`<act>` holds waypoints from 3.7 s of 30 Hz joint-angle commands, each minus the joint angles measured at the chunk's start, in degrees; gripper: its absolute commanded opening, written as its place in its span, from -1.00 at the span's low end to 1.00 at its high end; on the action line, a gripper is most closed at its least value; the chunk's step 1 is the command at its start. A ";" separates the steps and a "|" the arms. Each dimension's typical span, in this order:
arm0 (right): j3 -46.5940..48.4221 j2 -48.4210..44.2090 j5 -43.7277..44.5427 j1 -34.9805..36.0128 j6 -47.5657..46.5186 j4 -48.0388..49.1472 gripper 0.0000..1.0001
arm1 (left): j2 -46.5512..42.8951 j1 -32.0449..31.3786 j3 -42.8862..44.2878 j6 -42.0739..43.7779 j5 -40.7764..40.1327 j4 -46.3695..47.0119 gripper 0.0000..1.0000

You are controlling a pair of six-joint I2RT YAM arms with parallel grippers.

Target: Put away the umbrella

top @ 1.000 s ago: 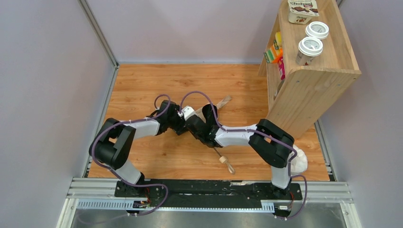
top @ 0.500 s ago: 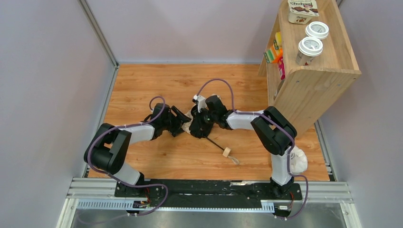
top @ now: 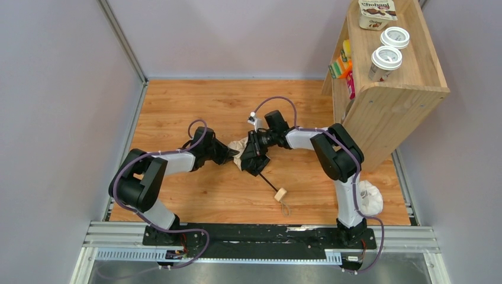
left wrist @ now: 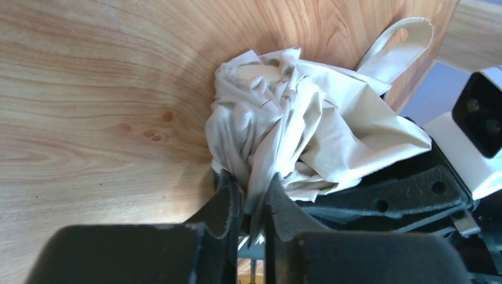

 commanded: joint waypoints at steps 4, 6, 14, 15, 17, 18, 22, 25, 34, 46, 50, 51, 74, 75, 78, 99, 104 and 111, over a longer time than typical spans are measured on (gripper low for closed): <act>3.98 1.31 2.14 4.08 -7.80 -21.57 -0.92 | 6.74 -1.72 -2.30 7.09 -5.63 -11.78 -0.89; 6.35 0.09 8.29 5.48 -9.73 -25.71 -0.55 | 6.74 -1.72 -2.30 7.18 -5.63 -11.96 -0.91; 11.63 -7.04 44.30 13.91 -13.52 -34.42 0.58 | 6.83 -1.72 -2.30 7.35 -4.93 -12.31 -0.92; 11.90 -6.69 49.40 15.75 -14.22 -35.30 0.60 | 6.74 -1.72 -2.39 7.44 -4.92 -12.31 -0.92; 12.51 -5.20 61.96 18.66 -15.19 -36.53 0.61 | 6.65 -1.72 -2.48 7.18 -4.84 -12.31 -0.92; 12.51 -4.32 66.29 19.89 -15.28 -36.63 0.62 | 6.57 -1.72 -2.48 7.27 -4.84 -12.22 -0.92; 10.24 0.07 75.48 21.92 -13.70 -36.46 0.33 | 6.13 -1.71 -2.56 7.44 -4.40 -12.31 -0.92; 5.06 -0.18 69.79 21.40 -13.52 -31.98 -0.13 | 4.64 -1.72 -2.83 8.76 -4.22 -11.87 -0.89; -1.37 -2.82 45.37 11.73 -14.48 -27.58 -1.00 | -5.10 2.41 -7.04 11.65 0.08 -1.51 0.22; -4.36 -4.14 16.24 3.29 -10.98 -20.19 -1.00 | -8.38 6.19 -3.53 6.22 6.84 8.32 0.56; -3.57 -3.70 14.48 2.41 -10.71 -20.19 -1.00 | -3.38 6.19 -1.51 4.72 7.03 13.08 0.56; -3.05 -3.44 14.48 2.41 -10.97 -20.36 -1.00 | -2.84 6.11 -0.73 4.54 7.29 13.61 0.56; 3.02 -5.02 19.31 6.27 -16.51 -26.08 -1.00 | 20.54 -6.01 22.04 3.66 -10.08 -36.04 0.58; 3.20 -5.11 19.31 6.71 -16.94 -25.99 -1.00 | 21.76 -6.54 22.31 3.84 -11.76 -36.74 0.53; 3.55 -5.11 20.01 7.51 -17.74 -25.99 -1.00 | 23.53 -8.13 19.77 3.31 -11.78 -32.20 0.10; -4.97 -22.60 65.18 21.65 -25.28 -17.22 1.00 | 19.05 -9.62 16.16 -2.05 -12.66 -38.85 -1.00; -4.54 -16.46 70.36 24.82 -28.64 -10.71 0.98 | 18.87 -9.54 15.98 -2.31 -10.46 -39.91 -1.00; -2.77 -8.01 75.14 23.07 -21.70 -17.72 0.47 | 16.42 -9.54 15.98 -2.22 -9.49 -40.79 -1.00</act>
